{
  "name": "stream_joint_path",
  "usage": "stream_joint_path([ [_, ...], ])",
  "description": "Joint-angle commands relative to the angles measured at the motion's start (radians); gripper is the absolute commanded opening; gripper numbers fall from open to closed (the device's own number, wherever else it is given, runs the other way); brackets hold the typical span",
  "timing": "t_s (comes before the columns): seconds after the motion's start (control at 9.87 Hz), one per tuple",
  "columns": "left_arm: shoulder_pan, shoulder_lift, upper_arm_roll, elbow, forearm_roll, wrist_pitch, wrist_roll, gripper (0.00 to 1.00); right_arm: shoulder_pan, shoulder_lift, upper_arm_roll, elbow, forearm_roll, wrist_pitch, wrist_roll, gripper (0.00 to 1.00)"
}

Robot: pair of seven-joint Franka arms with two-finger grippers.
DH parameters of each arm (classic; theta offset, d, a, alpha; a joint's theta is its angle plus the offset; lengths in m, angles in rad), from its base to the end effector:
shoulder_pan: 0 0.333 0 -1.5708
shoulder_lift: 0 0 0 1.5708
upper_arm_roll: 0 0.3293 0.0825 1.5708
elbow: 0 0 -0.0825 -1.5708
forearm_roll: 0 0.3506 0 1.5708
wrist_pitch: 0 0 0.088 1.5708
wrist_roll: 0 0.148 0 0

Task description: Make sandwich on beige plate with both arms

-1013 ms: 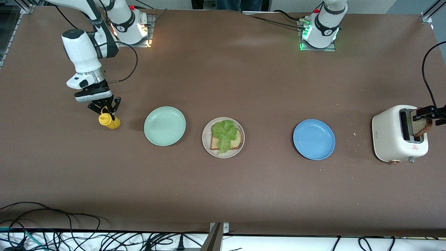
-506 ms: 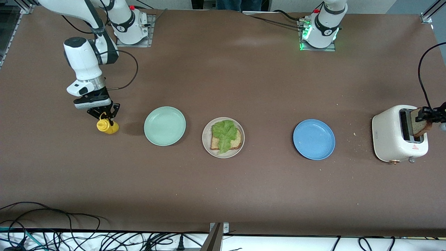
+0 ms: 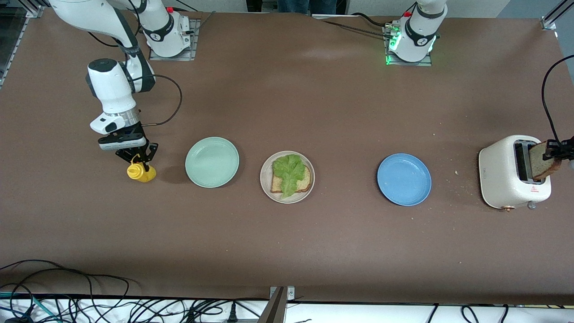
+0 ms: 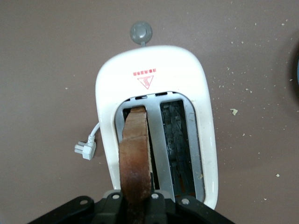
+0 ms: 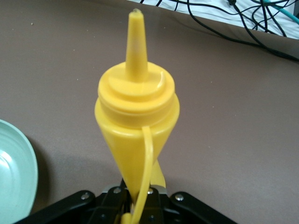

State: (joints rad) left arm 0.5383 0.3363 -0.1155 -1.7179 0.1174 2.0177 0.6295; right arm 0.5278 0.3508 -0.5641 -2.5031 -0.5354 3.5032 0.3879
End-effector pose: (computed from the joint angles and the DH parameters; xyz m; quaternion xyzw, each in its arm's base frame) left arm 0.5567 0.2689 0.3770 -0.9913 0.1263 0.0313 0.0205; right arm 0.5157 0.0493 0.2459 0.9425 0.1106 0.3147 0.0216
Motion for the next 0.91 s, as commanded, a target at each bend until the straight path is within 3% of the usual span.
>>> stream_joint_path([
  [0.0,-0.011,-0.005,-0.023,0.133,0.016,-0.118,0.007,0.0,-0.076,0.063,0.061,0.052,-0.003,0.025,0.017,0.0],
  [0.2,-0.056,-0.003,-0.024,0.242,0.016,-0.216,0.004,0.0,-0.182,0.073,0.168,0.081,-0.001,0.025,0.017,0.0],
  [0.41,-0.101,-0.003,-0.024,0.316,-0.007,-0.313,0.003,0.0,-0.267,0.074,0.234,0.105,-0.003,0.025,0.019,0.0],
  [0.61,-0.121,0.0,-0.024,0.336,-0.123,-0.407,0.001,0.0,-0.327,0.094,0.286,0.113,-0.003,0.026,0.019,0.0],
  [0.81,-0.15,0.019,-0.024,0.327,-0.313,-0.467,-0.022,0.0,-0.333,0.126,0.297,0.142,-0.003,0.026,0.019,0.0],
])
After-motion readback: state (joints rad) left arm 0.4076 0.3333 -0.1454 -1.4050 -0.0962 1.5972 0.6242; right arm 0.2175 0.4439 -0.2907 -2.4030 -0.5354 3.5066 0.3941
